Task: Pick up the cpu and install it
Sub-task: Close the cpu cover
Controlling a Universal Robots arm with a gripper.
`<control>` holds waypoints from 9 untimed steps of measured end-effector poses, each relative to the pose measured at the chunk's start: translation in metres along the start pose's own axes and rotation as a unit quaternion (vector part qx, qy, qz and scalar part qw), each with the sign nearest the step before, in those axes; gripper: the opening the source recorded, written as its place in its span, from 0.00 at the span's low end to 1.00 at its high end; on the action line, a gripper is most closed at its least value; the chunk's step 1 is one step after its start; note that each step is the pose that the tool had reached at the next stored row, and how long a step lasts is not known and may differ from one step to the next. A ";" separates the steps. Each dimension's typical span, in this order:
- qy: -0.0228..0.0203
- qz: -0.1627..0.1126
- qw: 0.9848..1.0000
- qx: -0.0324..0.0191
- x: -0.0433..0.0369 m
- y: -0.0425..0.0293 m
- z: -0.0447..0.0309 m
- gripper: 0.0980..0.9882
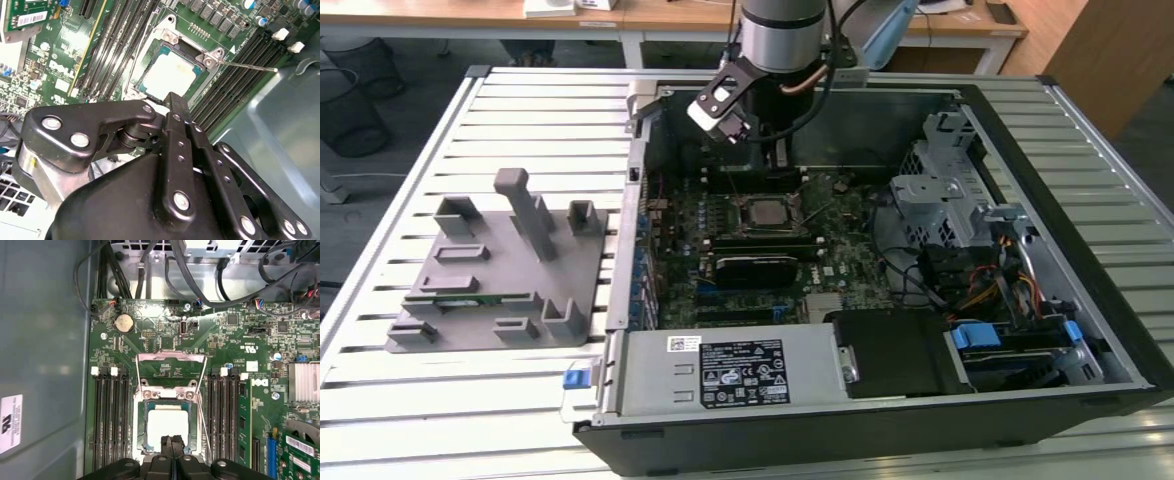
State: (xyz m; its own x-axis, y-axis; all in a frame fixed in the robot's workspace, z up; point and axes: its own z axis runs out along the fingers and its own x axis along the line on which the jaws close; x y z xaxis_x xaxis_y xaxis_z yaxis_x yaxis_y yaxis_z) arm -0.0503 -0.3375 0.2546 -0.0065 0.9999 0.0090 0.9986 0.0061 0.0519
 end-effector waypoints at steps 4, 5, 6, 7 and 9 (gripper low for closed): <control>0.000 0.000 1.000 0.000 0.0001 0.0003 -0.0062 0.01; 0.000 0.000 1.000 0.000 0.0001 0.0004 -0.0073 0.01; 0.000 0.000 1.000 0.000 0.0001 0.0004 -0.0081 0.01; 0.000 0.000 1.000 0.000 0.0001 0.0004 -0.0085 0.01; 0.000 0.000 1.000 0.000 -0.0009 0.0005 -0.0085 0.01</control>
State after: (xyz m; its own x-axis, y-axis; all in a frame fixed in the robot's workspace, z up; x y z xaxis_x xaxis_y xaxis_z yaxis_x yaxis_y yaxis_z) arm -0.0502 -0.3385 0.2631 -0.0068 0.9999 0.0093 0.9986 0.0063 0.0519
